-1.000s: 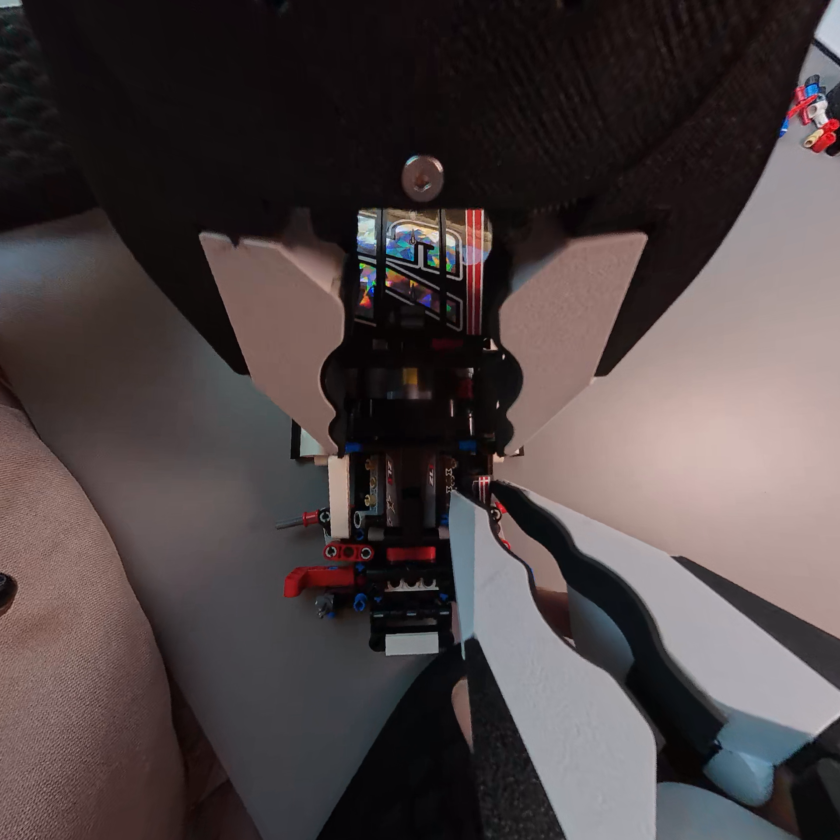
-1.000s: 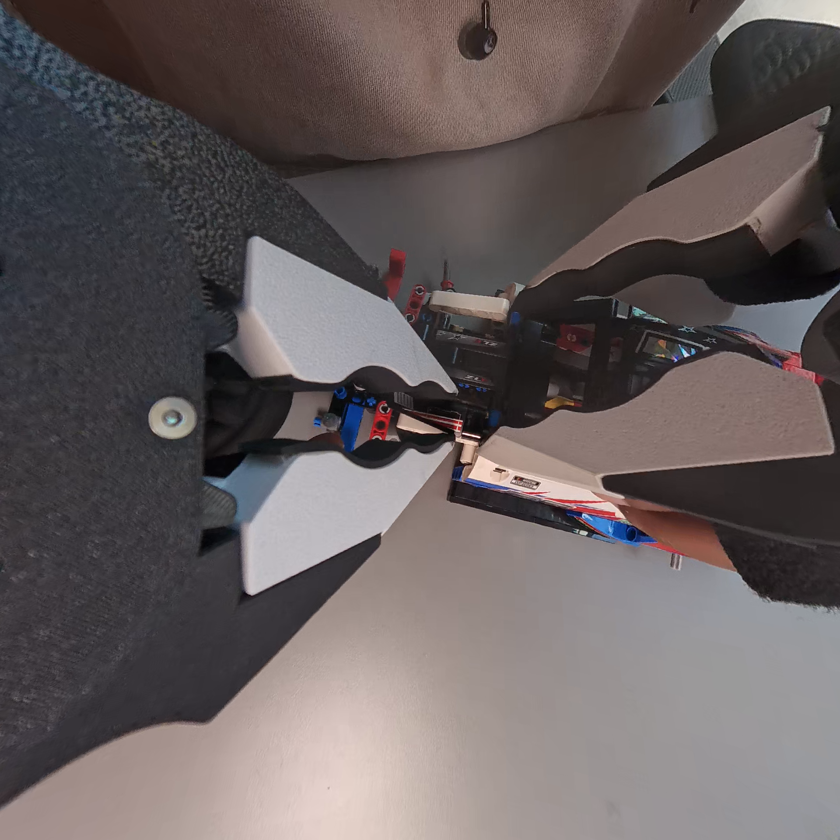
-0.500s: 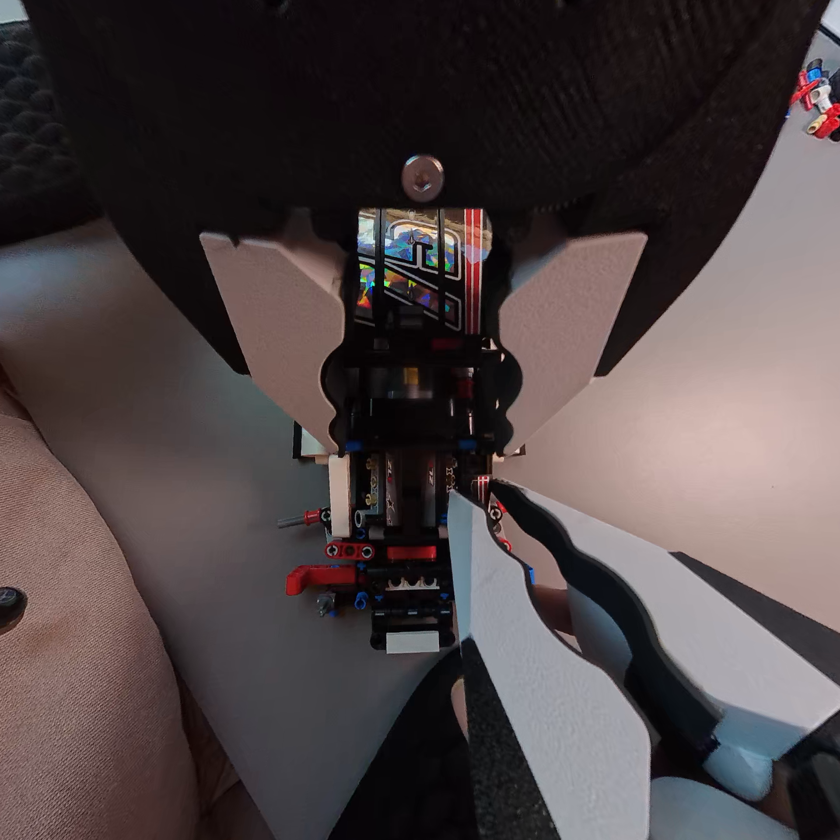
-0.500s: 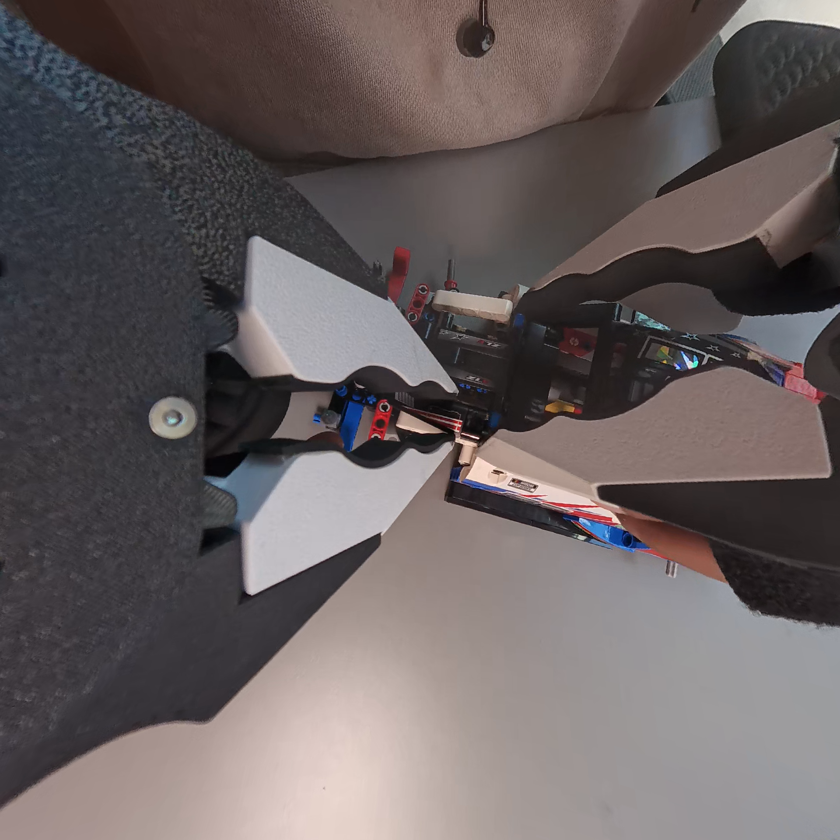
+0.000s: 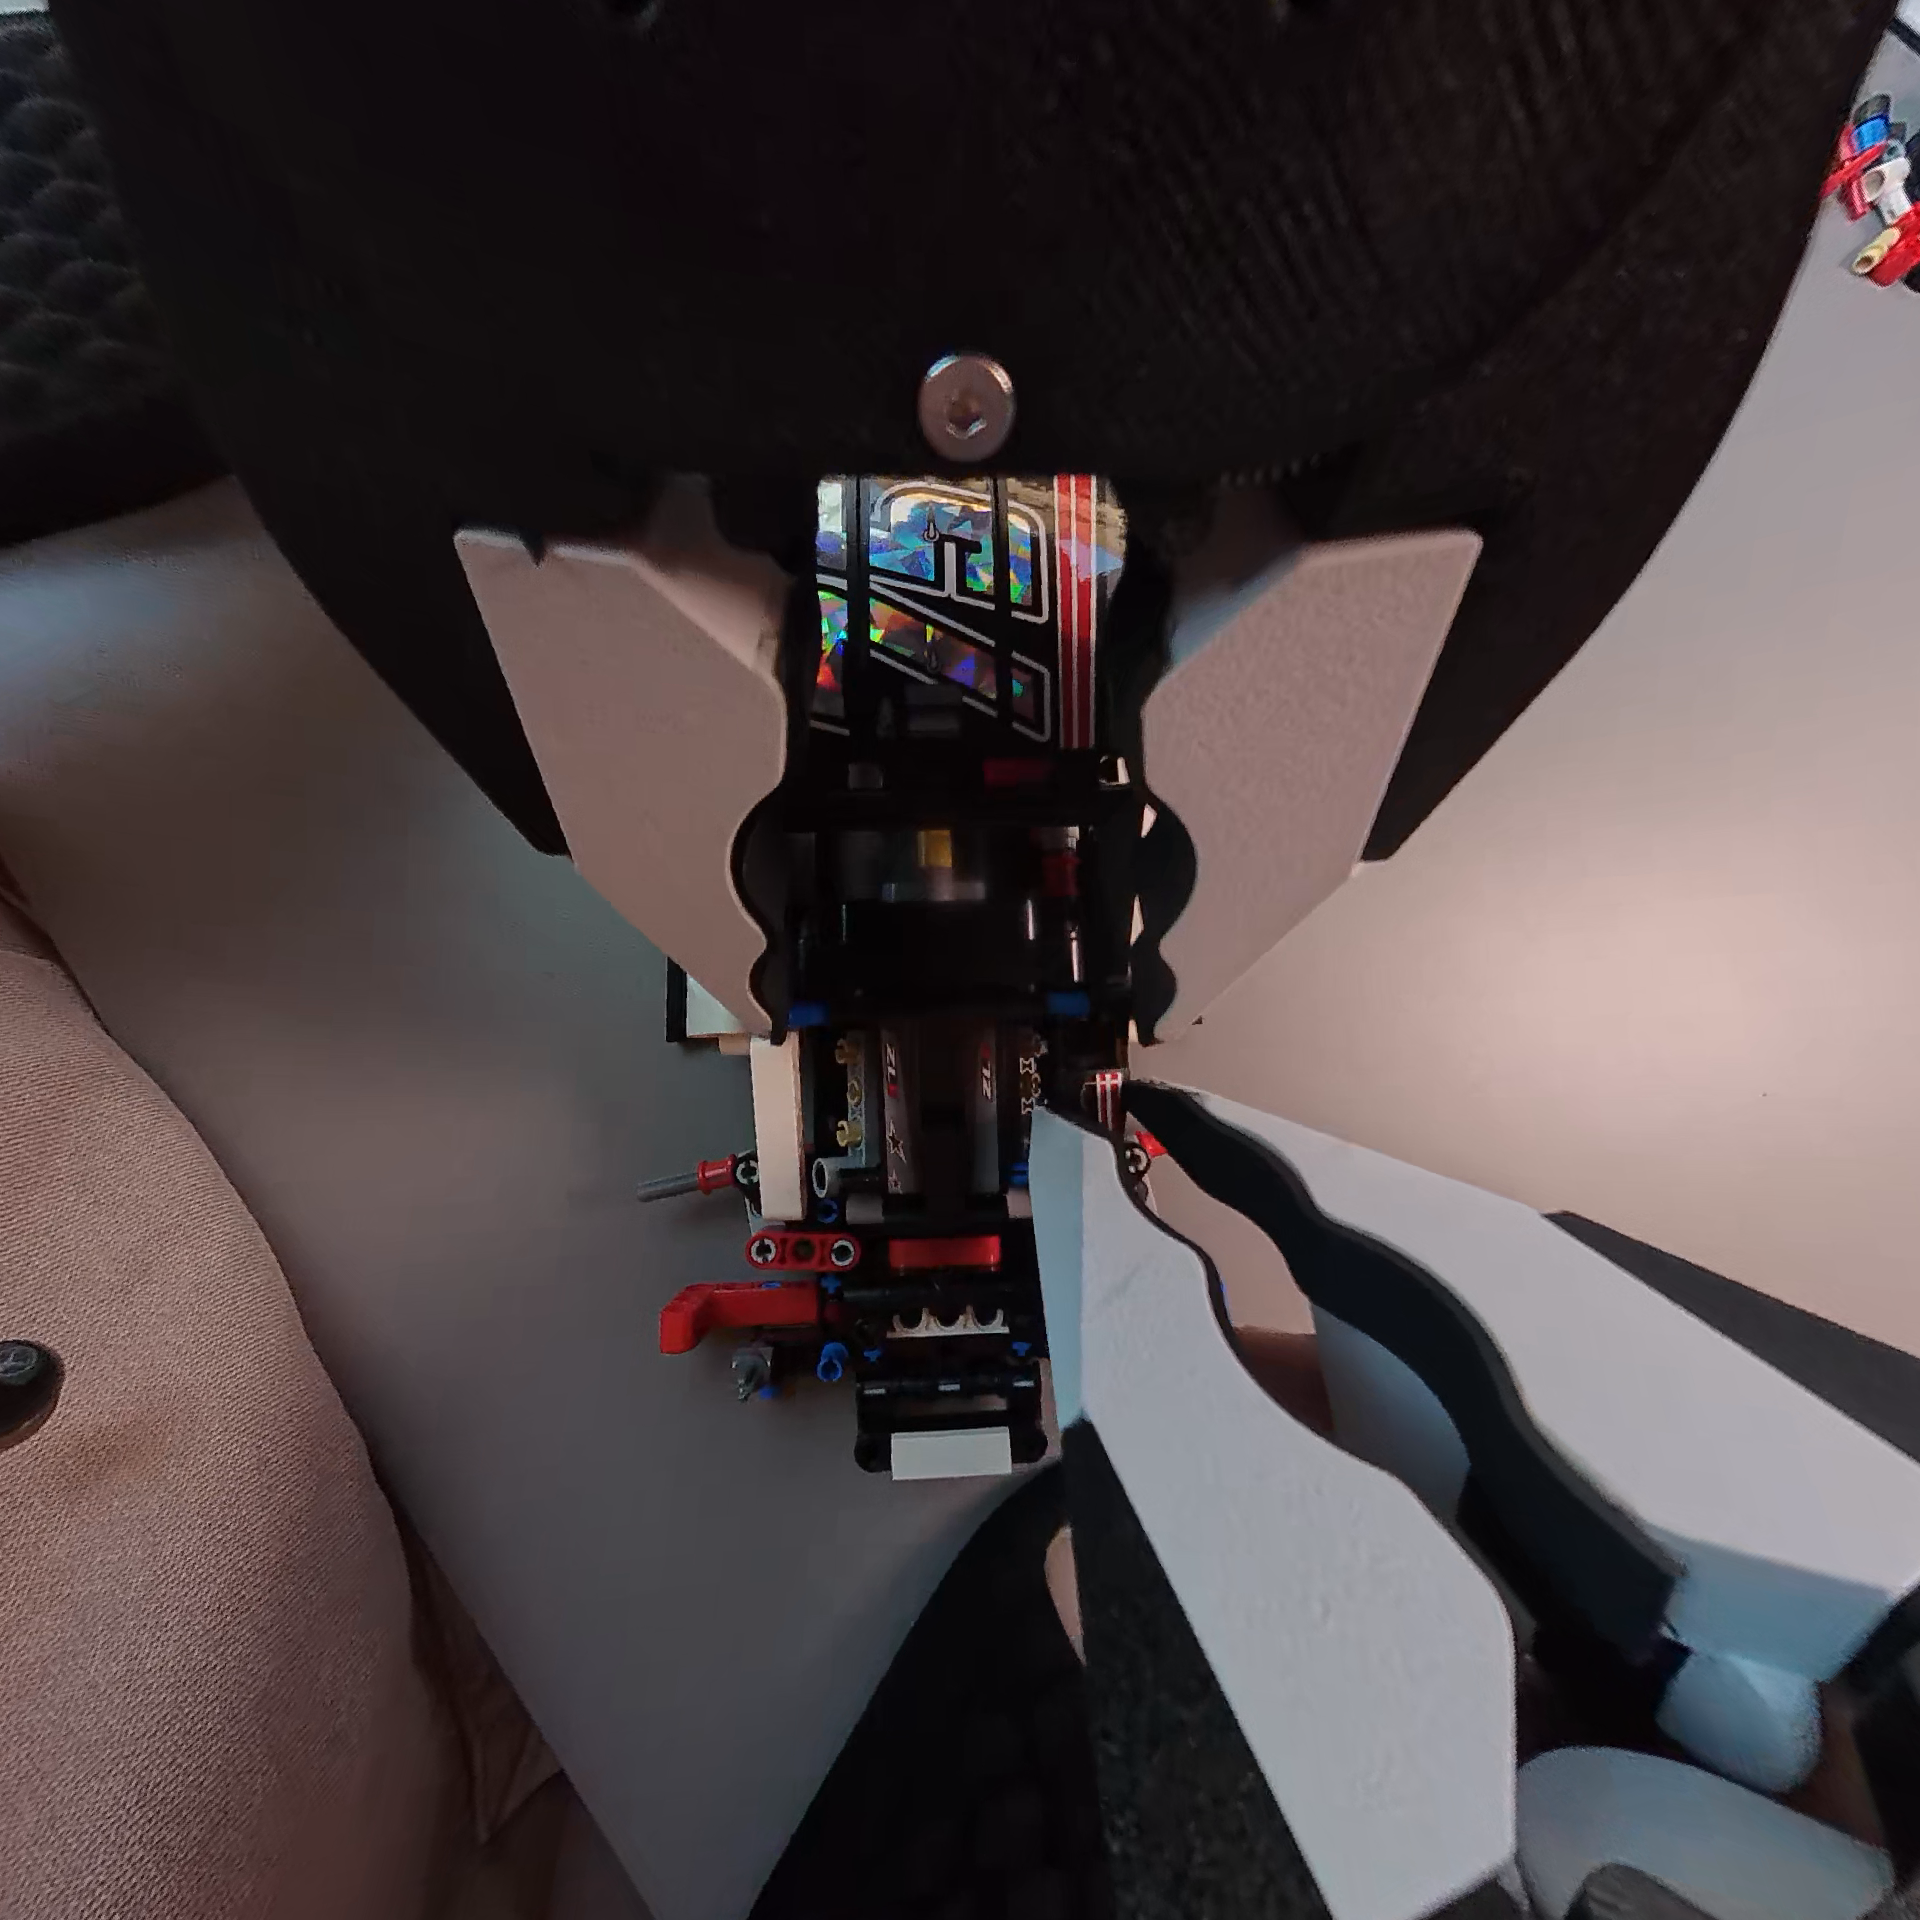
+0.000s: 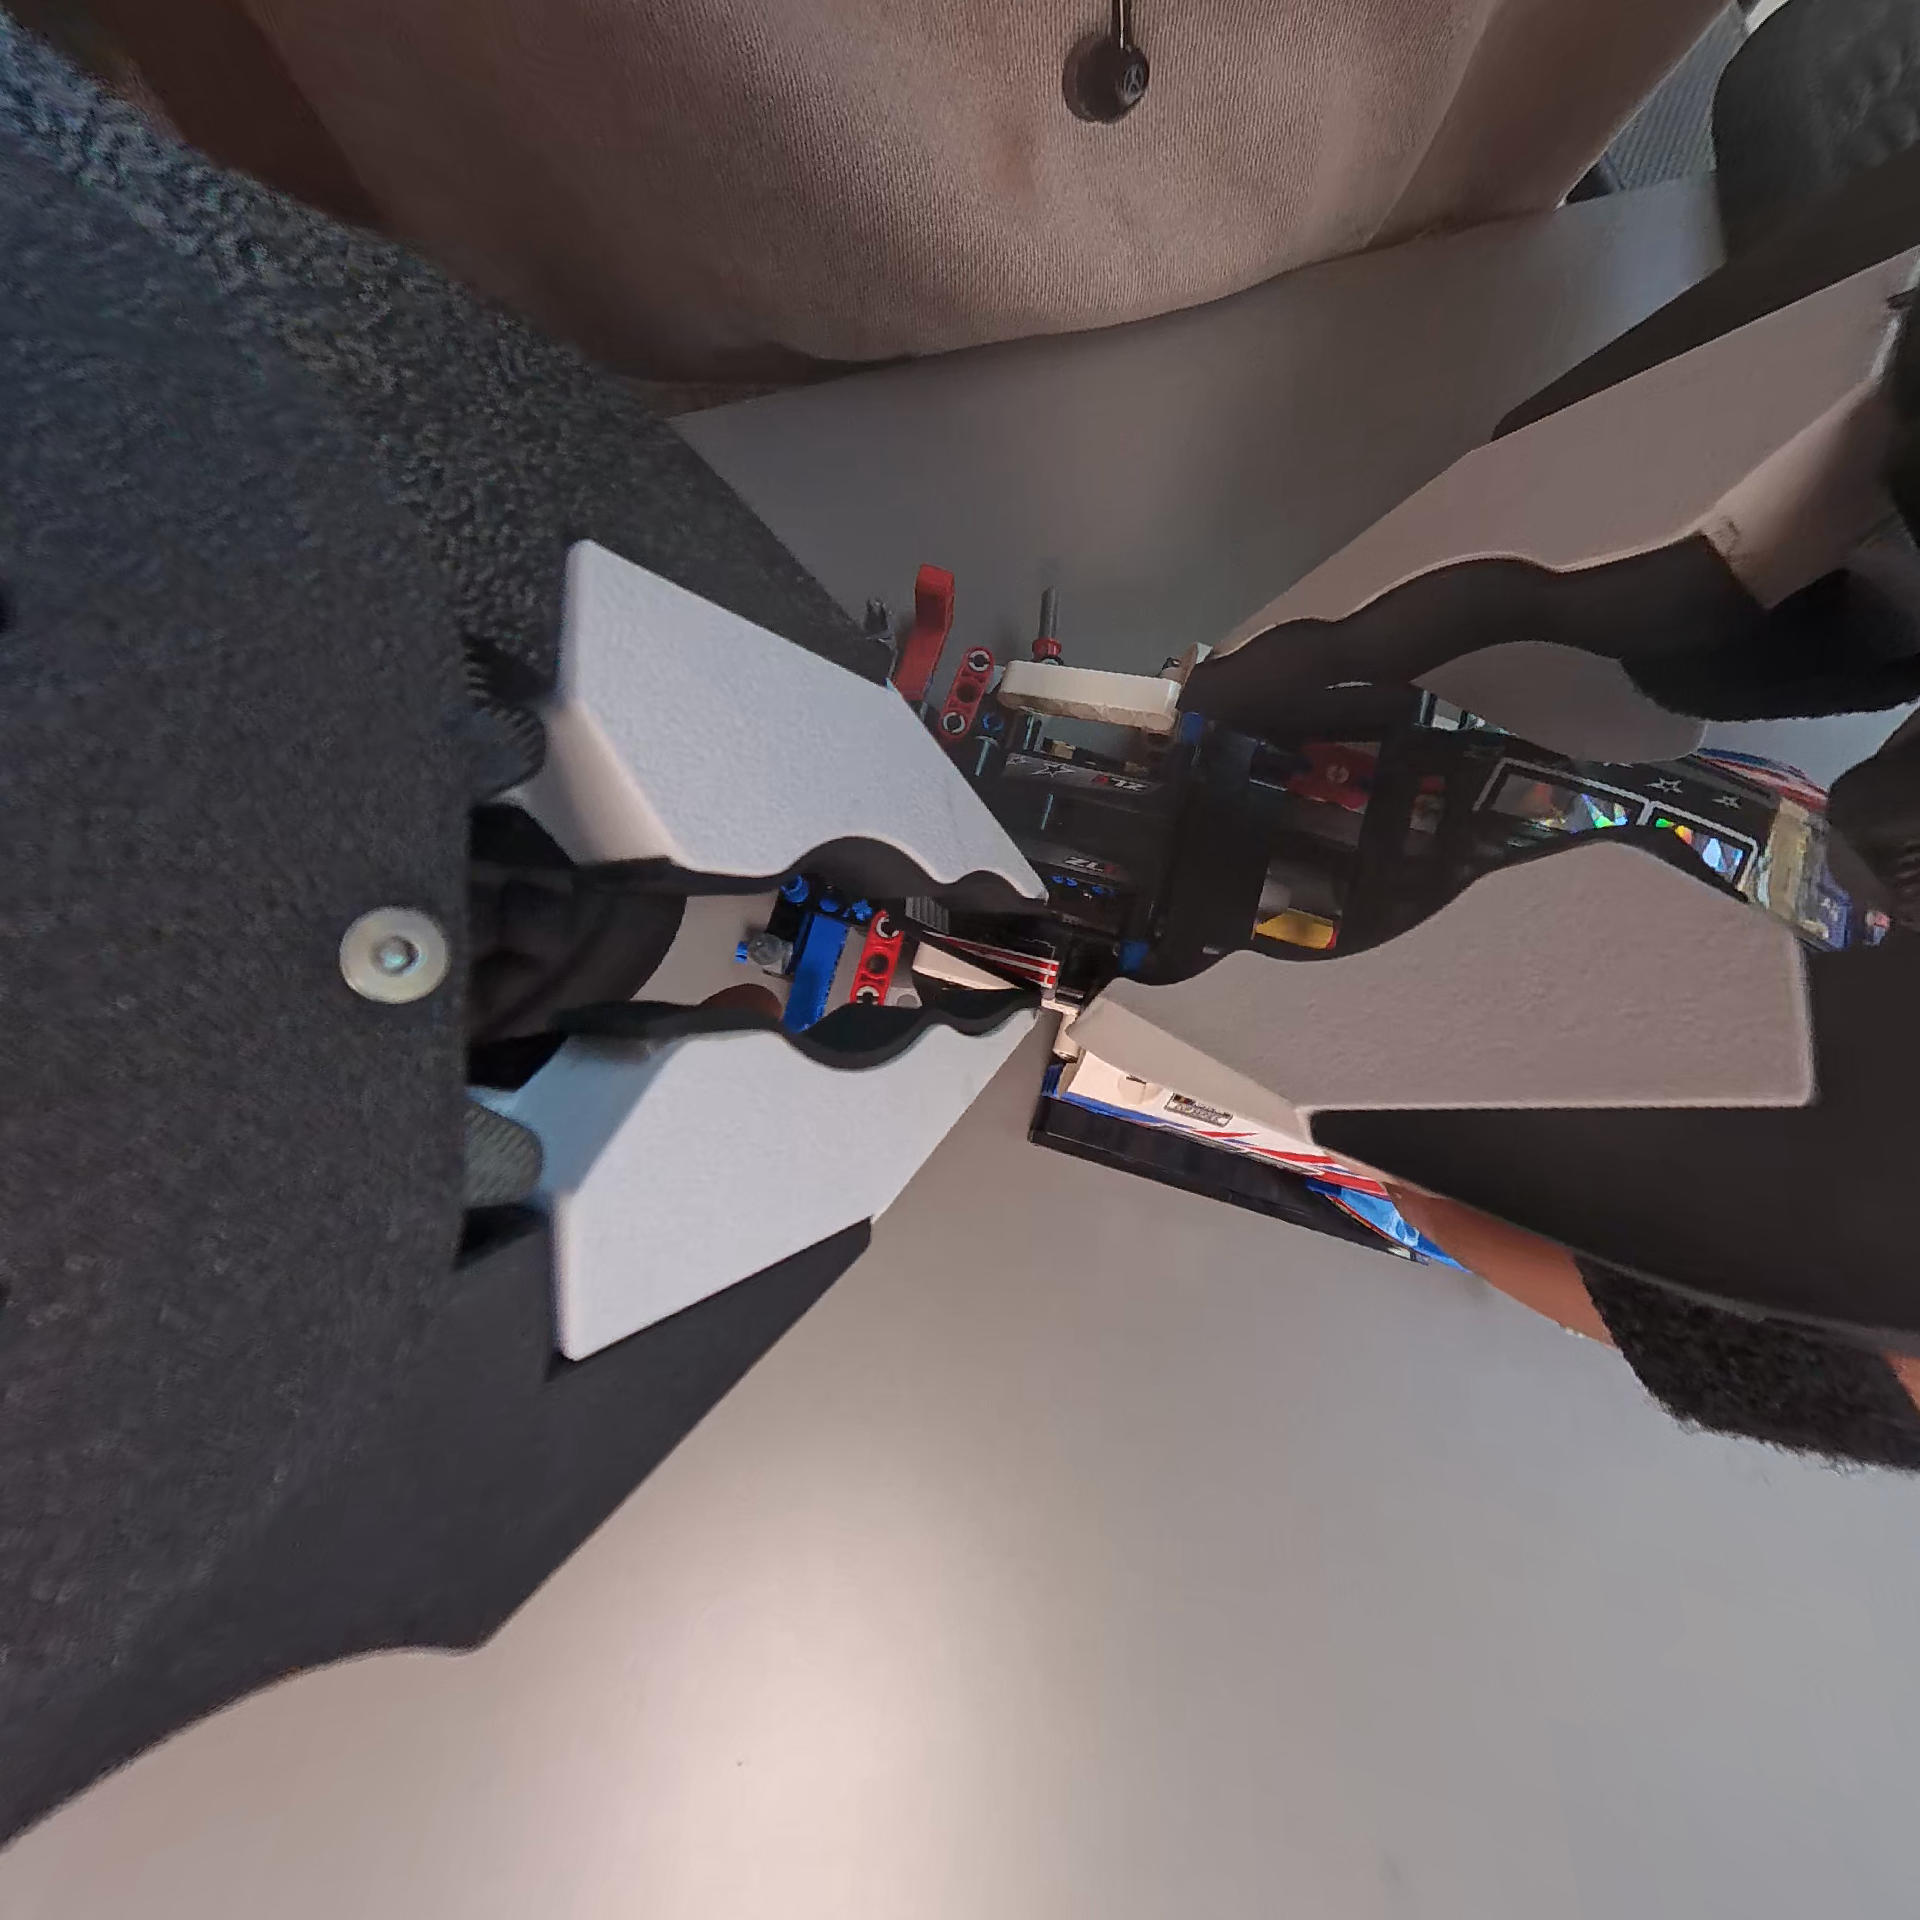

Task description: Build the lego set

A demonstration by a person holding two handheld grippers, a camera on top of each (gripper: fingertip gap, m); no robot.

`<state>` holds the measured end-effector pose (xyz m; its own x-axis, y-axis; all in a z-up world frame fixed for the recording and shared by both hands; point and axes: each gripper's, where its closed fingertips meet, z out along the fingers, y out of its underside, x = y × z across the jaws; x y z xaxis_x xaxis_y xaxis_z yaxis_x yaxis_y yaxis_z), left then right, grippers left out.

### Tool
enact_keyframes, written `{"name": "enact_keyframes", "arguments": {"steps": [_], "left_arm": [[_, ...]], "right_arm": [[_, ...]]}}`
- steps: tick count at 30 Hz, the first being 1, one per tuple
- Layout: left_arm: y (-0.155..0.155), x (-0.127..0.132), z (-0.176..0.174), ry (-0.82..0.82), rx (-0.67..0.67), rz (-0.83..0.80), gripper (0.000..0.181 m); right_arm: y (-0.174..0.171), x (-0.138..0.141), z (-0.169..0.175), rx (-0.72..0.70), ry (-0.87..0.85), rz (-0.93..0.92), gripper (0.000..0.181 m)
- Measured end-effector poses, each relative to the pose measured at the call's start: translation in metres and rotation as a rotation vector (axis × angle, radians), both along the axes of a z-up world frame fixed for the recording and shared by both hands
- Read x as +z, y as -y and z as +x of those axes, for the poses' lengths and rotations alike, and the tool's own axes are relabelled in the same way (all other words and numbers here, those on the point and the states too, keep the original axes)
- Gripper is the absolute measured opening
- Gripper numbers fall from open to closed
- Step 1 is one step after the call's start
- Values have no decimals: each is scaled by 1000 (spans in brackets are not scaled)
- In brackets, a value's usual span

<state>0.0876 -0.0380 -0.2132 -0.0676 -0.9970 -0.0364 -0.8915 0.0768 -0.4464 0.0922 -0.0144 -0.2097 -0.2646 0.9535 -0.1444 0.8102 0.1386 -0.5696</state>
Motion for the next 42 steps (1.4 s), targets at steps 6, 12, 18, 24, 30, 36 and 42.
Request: {"name": "enact_keyframes", "arguments": {"steps": [6,12,18,24,30,36,42], "left_arm": [[0,1,0,7,12,9,65],[0,1,-1,-1,12,15,64],[1,1,-3,11,15,20,63],[2,2,-3,14,9,24,60],[2,1,-3,5,3,18,61],[3,0,-4,-10,-3,8,61],[4,0,-5,-29,-14,-8,61]], "right_arm": [[1,-1,1,4,40,-29,12],[1,-1,0,29,71,-30,12],[1,2,-2,1,37,-102,11],[3,1,-4,-34,-14,-131,11],[4,1,-4,-19,-35,-162,11],[4,1,-5,-22,-51,-337,9],[5,2,-5,-20,-82,-328,10]]}}
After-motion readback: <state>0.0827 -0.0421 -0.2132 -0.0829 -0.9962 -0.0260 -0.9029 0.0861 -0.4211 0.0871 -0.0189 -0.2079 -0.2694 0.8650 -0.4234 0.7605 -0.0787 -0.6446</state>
